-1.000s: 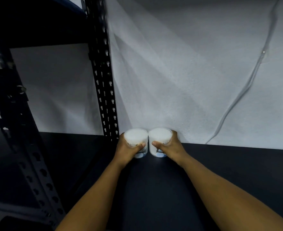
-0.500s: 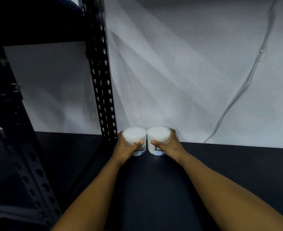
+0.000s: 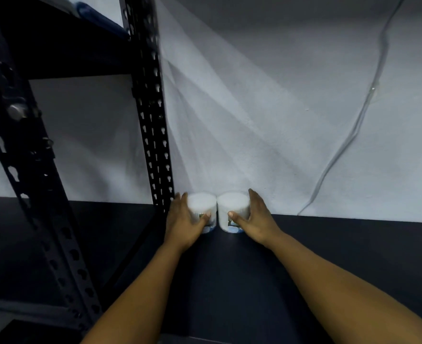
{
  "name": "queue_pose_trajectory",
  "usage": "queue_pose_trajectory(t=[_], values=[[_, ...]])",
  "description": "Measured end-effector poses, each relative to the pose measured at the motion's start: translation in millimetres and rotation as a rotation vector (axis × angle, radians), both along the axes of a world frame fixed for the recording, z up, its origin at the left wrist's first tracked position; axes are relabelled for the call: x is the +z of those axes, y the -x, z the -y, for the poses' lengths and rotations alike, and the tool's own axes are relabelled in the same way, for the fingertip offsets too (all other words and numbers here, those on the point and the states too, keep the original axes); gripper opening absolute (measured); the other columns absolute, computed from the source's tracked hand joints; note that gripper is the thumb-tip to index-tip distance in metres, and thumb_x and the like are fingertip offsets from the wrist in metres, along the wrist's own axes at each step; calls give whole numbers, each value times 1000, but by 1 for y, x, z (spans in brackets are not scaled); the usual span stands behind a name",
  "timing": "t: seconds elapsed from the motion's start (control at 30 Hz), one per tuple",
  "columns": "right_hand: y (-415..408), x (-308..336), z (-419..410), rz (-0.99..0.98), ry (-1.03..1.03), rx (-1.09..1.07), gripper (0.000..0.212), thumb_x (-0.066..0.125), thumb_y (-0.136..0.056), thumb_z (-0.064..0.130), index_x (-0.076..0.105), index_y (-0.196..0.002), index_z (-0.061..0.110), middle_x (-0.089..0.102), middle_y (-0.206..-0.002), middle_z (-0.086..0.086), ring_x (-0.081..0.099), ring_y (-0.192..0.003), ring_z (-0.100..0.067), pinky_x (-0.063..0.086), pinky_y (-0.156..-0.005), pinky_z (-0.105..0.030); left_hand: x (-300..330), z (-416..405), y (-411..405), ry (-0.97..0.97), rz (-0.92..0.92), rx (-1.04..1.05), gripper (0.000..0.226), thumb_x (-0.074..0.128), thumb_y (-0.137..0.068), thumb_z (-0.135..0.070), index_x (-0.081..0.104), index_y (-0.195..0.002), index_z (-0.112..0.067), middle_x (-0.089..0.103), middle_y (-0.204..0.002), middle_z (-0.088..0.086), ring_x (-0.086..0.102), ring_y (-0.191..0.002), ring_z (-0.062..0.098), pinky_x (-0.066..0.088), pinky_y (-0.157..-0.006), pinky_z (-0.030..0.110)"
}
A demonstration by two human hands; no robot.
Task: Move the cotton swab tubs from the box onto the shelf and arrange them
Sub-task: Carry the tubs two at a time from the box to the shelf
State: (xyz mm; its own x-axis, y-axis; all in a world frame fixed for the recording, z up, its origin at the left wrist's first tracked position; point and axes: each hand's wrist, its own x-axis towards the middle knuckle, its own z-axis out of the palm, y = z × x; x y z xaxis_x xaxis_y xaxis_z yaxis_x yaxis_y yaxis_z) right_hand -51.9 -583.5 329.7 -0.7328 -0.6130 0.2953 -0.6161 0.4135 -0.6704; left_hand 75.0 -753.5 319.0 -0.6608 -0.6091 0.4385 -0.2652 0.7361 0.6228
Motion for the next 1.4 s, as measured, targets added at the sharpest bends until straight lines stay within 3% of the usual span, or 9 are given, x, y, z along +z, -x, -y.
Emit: queue_pose_trajectory(t=[0.07,0.13,0.4,0.87,1.4], values=[[-7,4,-7,-213,-157,-37,93,47,-86,64,5,-152,15,3,-160,-4,1,-148,-20,10,-121,-40,7,-7,-7,179,132,45,85,49,-88,-59,11,-151,-16,1,-160,8,0,-148,25,4,-119,39],[-13,9,-14,-307,-250,-54,89,40,-88,65,5,-152,14,0,-161,-5,-2,-148,-21,8,-120,-42,14,-14,-13,270,236,59,82,40,-90,-62,10,-151,-17,-2,-161,6,-5,-148,23,1,-119,41],[-48,31,-55,-345,-372,-91,89,30,-87,71,9,-152,14,6,-160,-7,2,-148,-22,6,-120,-43,39,-59,-43,345,392,17,77,28,-93,-61,8,-152,-16,0,-161,4,-4,-148,20,-1,-120,40],[-112,63,-184,-308,-456,-240,82,28,-91,66,6,-152,15,3,-161,-5,-2,-148,-21,1,-121,-41,70,-170,-79,325,370,-166,77,28,-94,-59,6,-152,-14,1,-161,4,-3,-148,20,0,-120,41],[-180,55,-358,-230,-488,-429,84,26,-91,68,5,-153,15,3,-161,-5,-3,-148,-20,1,-121,-41,71,-325,-117,380,345,-371,77,29,-94,-60,9,-152,-14,4,-161,3,-3,-148,18,0,-120,38]])
